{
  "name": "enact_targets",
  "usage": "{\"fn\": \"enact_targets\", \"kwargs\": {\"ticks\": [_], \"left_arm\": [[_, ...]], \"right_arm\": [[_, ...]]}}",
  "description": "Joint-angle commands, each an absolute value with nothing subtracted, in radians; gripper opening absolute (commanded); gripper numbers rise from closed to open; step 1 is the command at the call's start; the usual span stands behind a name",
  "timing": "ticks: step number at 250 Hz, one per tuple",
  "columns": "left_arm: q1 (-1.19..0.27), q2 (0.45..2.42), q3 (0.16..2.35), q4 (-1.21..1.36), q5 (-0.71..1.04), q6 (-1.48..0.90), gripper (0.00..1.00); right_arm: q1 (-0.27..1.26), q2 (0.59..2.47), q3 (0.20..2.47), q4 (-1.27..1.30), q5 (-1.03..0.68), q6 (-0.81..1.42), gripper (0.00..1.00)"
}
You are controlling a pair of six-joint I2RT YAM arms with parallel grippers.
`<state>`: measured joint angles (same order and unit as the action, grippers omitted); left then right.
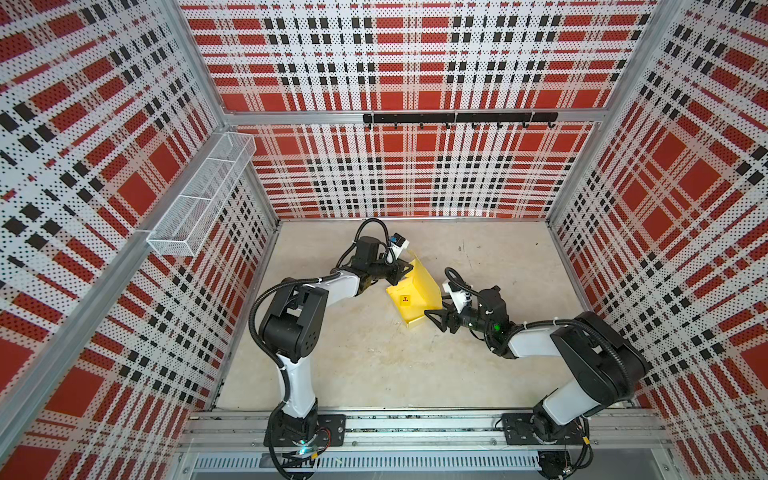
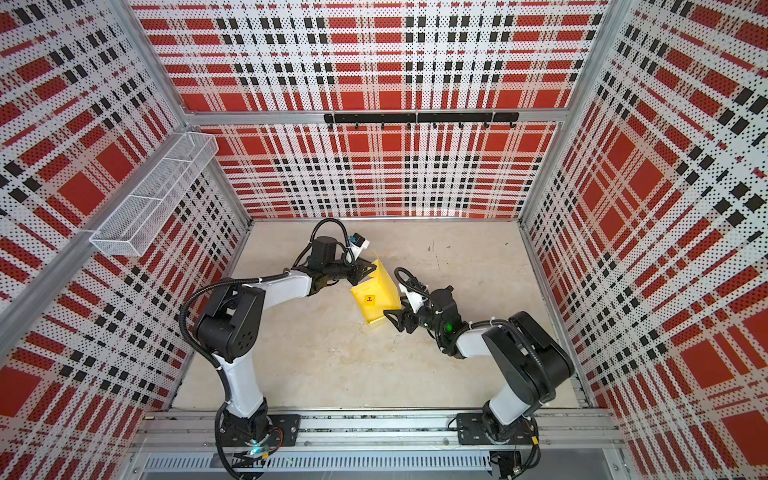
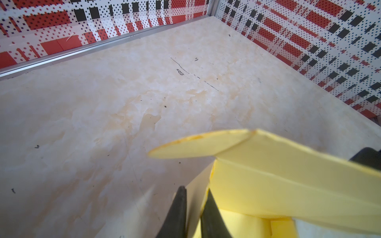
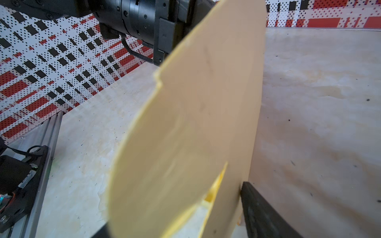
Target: Fold the paper box
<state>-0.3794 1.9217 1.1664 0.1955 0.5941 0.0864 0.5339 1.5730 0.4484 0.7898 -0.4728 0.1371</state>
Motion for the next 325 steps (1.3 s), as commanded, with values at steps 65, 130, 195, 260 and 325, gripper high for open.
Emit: {"fn": "enact_targets", "kwargs": {"ticks": [65, 130, 195, 260, 325], "left_arm": [[-0.391, 1.879, 1.147, 0.213, 0.594, 0.091, 0.17], [-0.397, 1.882, 1.147, 0.215, 0.597, 0.093, 0.17], [-0.402, 1.882, 1.150, 0.216, 0.596, 0.091, 0.17], [-0.405, 1.882, 1.150, 0.216, 0.593, 0.092, 0.17], [-0.409, 1.885, 1.152, 0.216, 0.592, 0.091, 0.17]], "right_arm": [[0.508, 1.373, 0.362, 0.644, -0.384, 0.082, 0.68], [0.428, 1.166, 0.302, 0.477, -0.315, 0.101, 0.47], [0.341, 1.151, 0.327, 0.442, -0.306, 0.146, 0.32], [0.341, 1.354, 0.445, 0.464, -0.405, 0.135, 0.30], [0.424, 1.406, 0.456, 0.526, -0.515, 0.097, 0.38]]}}
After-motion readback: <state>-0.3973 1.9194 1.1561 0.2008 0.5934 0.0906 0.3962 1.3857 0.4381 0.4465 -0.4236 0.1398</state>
